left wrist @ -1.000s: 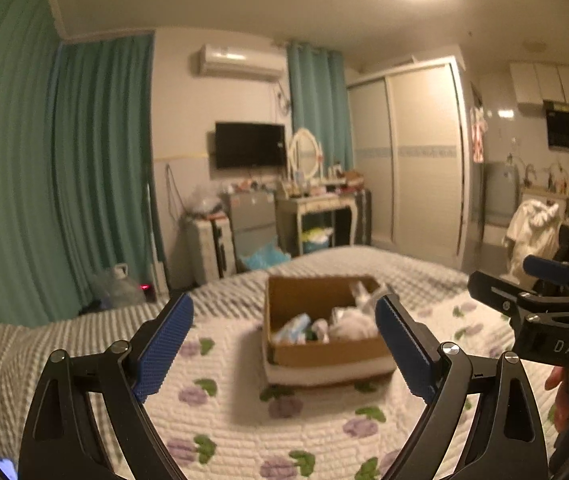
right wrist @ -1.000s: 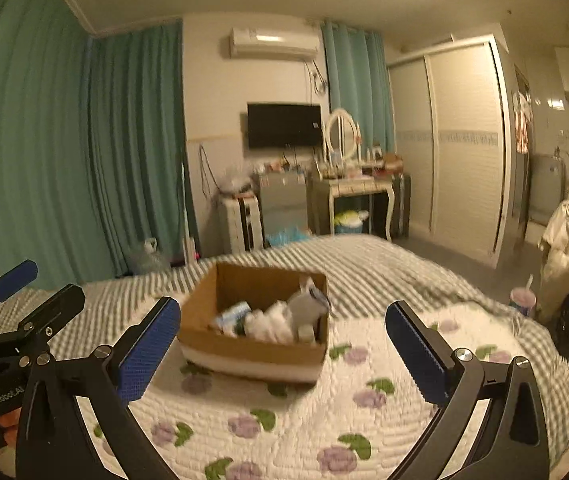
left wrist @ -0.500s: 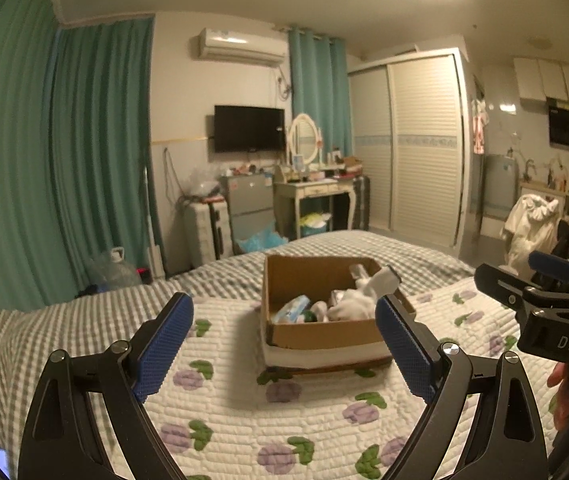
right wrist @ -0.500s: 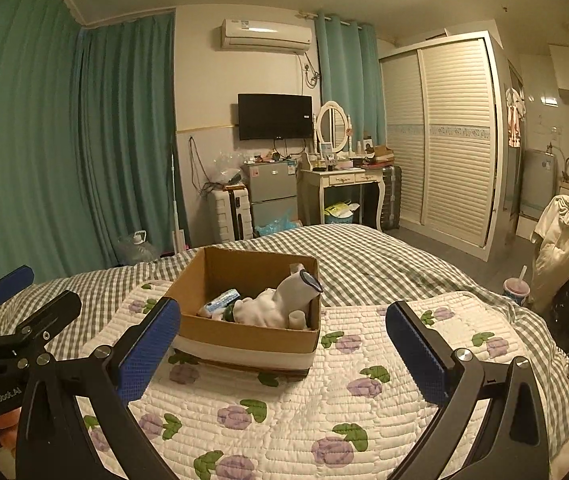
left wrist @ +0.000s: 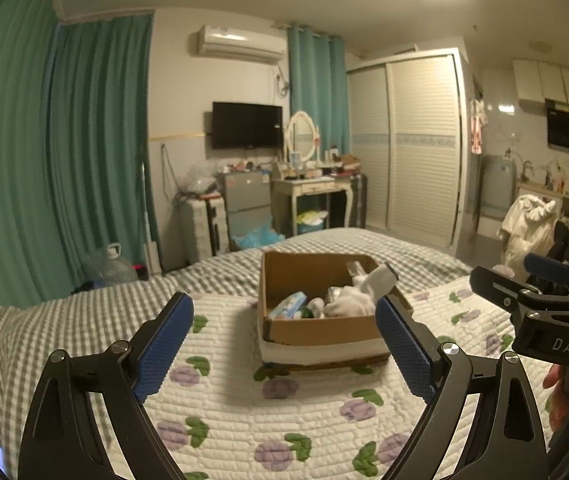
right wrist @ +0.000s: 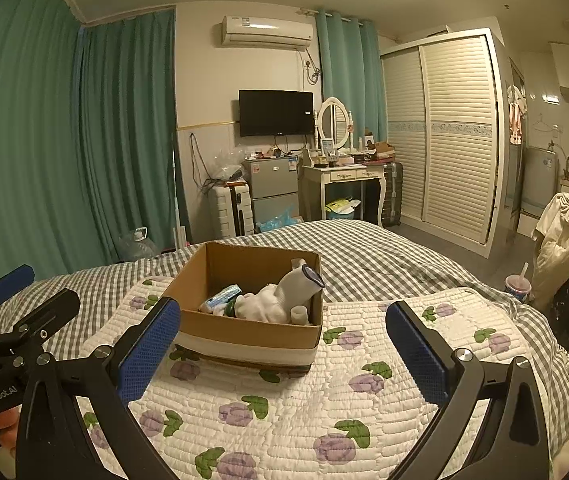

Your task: Organize soft objects

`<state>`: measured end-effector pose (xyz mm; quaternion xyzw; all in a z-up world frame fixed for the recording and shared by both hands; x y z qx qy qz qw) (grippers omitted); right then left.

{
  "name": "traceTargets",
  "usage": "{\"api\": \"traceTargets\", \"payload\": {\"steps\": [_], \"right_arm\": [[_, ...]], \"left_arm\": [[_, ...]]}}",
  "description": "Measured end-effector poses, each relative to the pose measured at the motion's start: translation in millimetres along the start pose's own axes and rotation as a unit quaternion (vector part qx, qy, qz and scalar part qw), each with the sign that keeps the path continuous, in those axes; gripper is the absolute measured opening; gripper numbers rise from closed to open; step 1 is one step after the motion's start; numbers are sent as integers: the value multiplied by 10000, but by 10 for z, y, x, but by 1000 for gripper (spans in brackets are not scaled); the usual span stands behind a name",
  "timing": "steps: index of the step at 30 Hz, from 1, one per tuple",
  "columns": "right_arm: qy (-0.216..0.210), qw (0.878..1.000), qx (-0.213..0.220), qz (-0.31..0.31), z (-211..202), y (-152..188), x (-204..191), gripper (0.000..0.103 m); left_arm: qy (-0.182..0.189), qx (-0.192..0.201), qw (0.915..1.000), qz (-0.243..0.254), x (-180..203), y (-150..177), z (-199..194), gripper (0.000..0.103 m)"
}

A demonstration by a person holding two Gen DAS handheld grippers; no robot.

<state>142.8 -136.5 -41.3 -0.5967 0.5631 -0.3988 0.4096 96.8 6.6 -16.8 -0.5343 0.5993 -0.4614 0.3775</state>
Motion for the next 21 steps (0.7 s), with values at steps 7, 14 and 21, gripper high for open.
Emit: {"api": "traceTargets", "payload": {"steps": [7, 14, 21], "right_arm": [[-25, 10000, -46, -19, 11, 30, -28, 103], [-35, 10000, -86, 17, 23, 39, -10, 103], [-30, 9999, -104, 5, 35, 48, -38, 103]], "left_arm": [[-41, 4, 10000, -13, -4, 7, -21, 94], [-60, 13, 10000, -25, -9, 8, -21, 94], [-63, -6, 10000, -26, -7, -7, -29, 94]]}}
Point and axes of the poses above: each gripper's, at about its wrist camera, not at the fingertips, and z roughly the way its jaws point, x to its right, y to its underside, the point moved 8 cm from there along z, roughly the way its jaws point, and after that the axes turned 10 degrees about y, right-handed, at the moved point
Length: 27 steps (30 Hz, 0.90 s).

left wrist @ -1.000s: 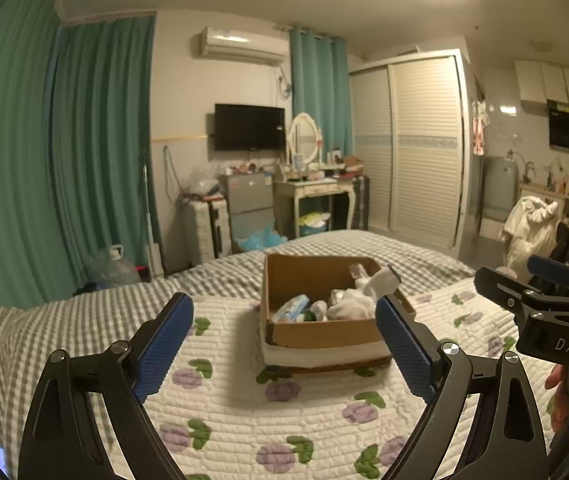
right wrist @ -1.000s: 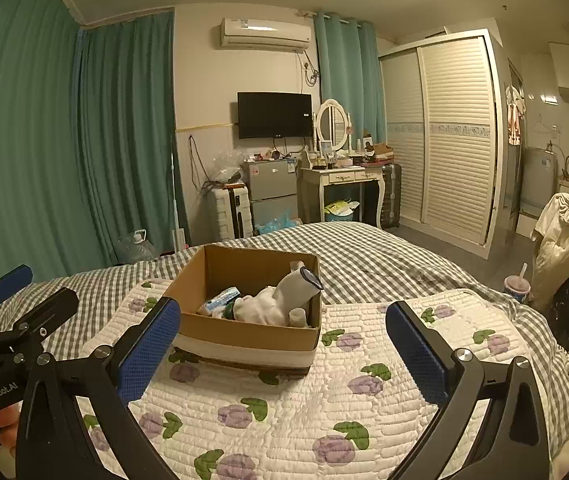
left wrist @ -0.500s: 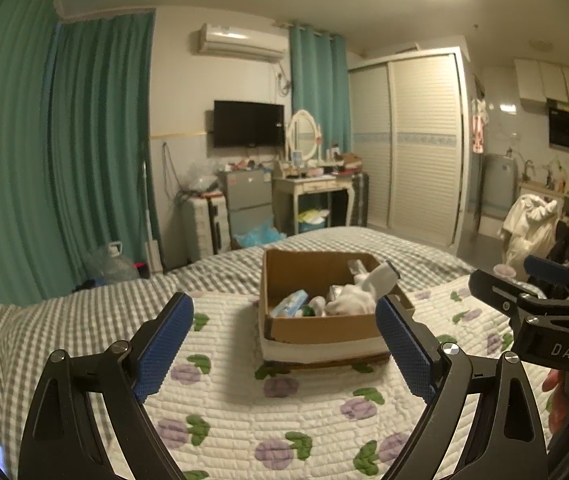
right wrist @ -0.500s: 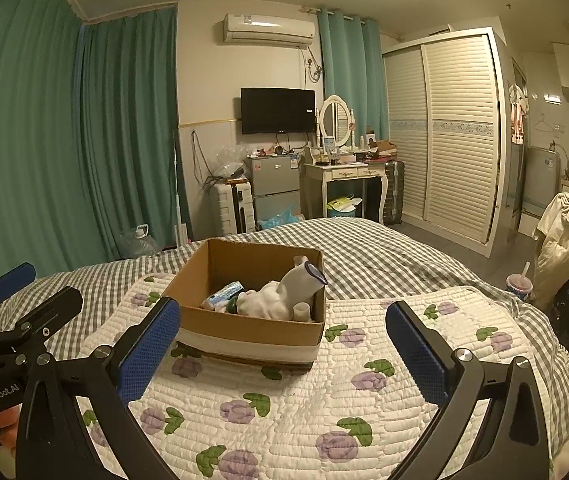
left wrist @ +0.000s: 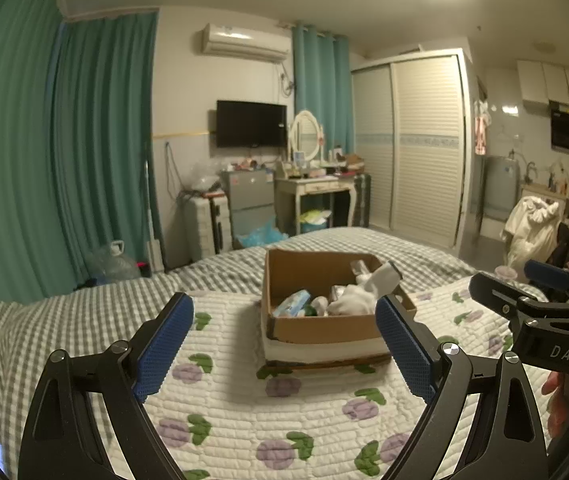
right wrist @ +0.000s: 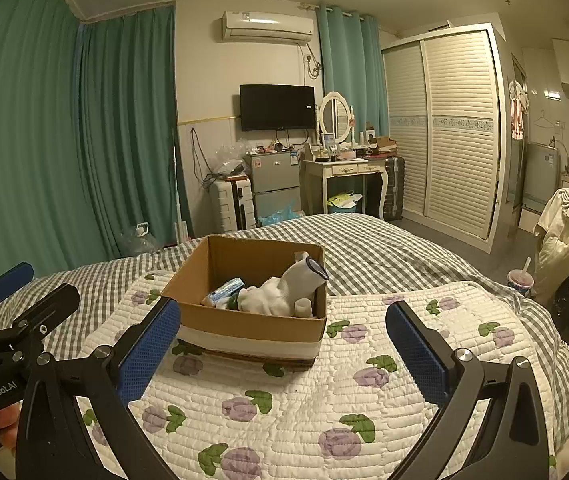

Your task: Organize soft objects

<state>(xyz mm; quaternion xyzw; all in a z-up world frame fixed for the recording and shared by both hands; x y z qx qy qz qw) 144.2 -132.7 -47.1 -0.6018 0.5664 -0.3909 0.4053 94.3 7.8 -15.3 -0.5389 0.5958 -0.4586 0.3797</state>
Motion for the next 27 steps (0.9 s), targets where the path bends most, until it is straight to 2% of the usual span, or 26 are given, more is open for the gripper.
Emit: {"api": "traceTargets", "payload": {"steps": [27], "right_arm": [[-38, 10000, -70, 6, 12, 44, -26, 103]], "left_arm": [[25, -30, 10000, -34, 7, 11, 28, 94]]}}
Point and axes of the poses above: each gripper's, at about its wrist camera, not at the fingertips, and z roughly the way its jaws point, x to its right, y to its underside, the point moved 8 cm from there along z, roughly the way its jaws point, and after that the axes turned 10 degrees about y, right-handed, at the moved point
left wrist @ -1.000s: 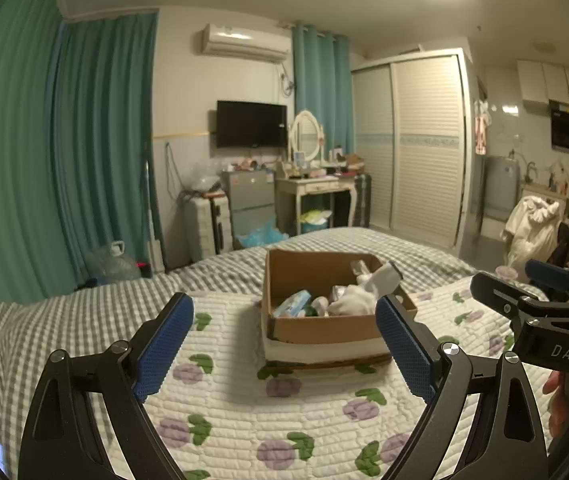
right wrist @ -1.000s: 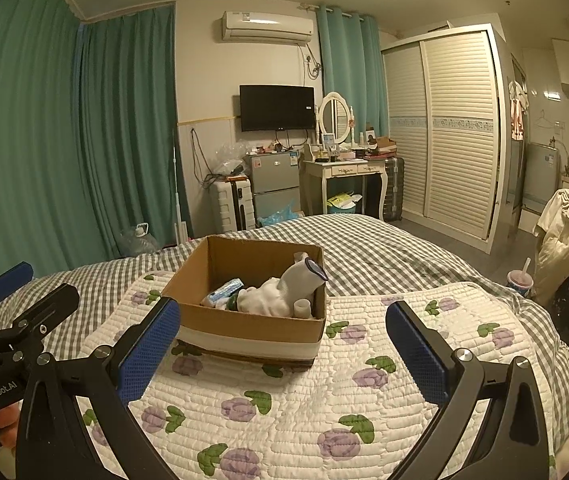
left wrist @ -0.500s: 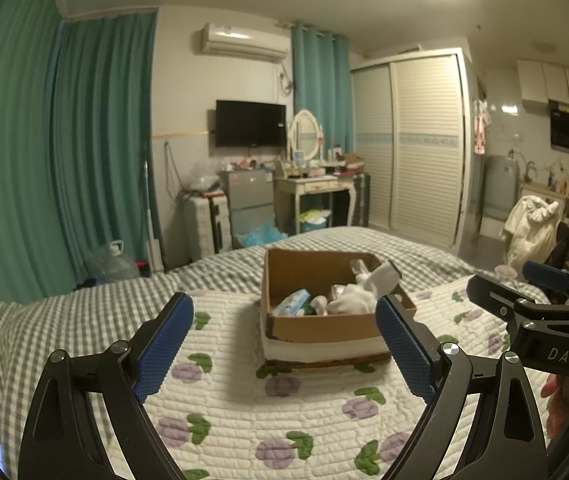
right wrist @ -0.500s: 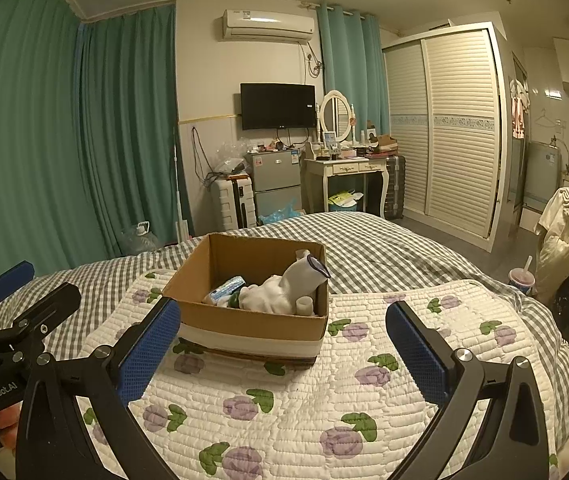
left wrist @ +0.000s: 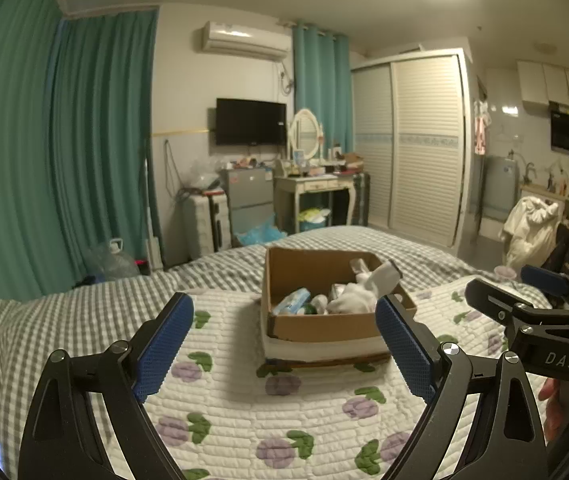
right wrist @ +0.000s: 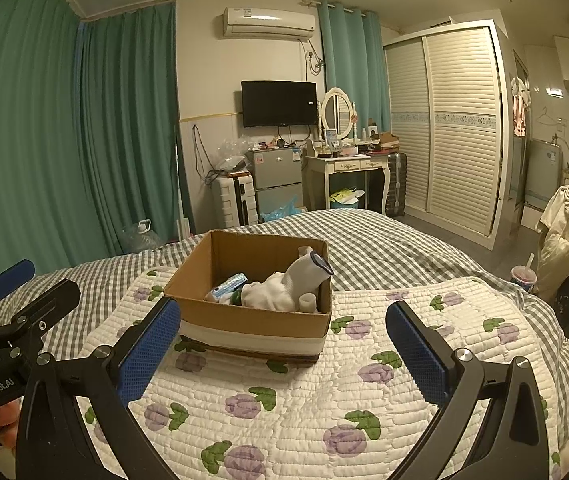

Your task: Organize soft objects

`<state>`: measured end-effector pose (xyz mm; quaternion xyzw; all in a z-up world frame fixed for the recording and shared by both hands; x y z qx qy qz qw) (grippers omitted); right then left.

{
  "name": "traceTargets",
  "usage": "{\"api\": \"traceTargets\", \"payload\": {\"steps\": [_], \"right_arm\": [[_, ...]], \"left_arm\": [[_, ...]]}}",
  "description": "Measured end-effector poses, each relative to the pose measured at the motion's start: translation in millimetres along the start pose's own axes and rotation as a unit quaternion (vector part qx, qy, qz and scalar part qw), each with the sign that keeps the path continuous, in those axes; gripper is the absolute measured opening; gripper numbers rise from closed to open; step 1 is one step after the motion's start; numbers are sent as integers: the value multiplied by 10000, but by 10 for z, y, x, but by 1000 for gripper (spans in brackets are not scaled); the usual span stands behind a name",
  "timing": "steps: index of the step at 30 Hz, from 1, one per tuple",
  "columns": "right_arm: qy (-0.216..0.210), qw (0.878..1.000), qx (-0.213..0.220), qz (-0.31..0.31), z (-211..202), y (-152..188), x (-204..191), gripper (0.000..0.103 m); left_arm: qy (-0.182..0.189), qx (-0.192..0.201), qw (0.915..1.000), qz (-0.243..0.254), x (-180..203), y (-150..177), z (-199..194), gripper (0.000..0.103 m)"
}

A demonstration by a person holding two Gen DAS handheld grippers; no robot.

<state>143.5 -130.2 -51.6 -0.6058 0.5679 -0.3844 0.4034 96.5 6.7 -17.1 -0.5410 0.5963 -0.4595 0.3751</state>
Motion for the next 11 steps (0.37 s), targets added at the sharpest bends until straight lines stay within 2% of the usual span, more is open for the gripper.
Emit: {"api": "traceTargets", "payload": {"steps": [11], "right_arm": [[6, 10000, -15, -24, 6, 35, -21, 103]], "left_arm": [[-2, 9, 10000, 15, 24, 7, 3, 94]]}}
Point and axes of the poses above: each gripper's, at about its wrist camera, not at the fingertips, and z roughly the way its jaws point, x to its right, y to its underside, the point moved 8 cm from there along z, roughly the way its jaws point, and after that the axes turned 10 degrees about y, right-handed, at the moved point
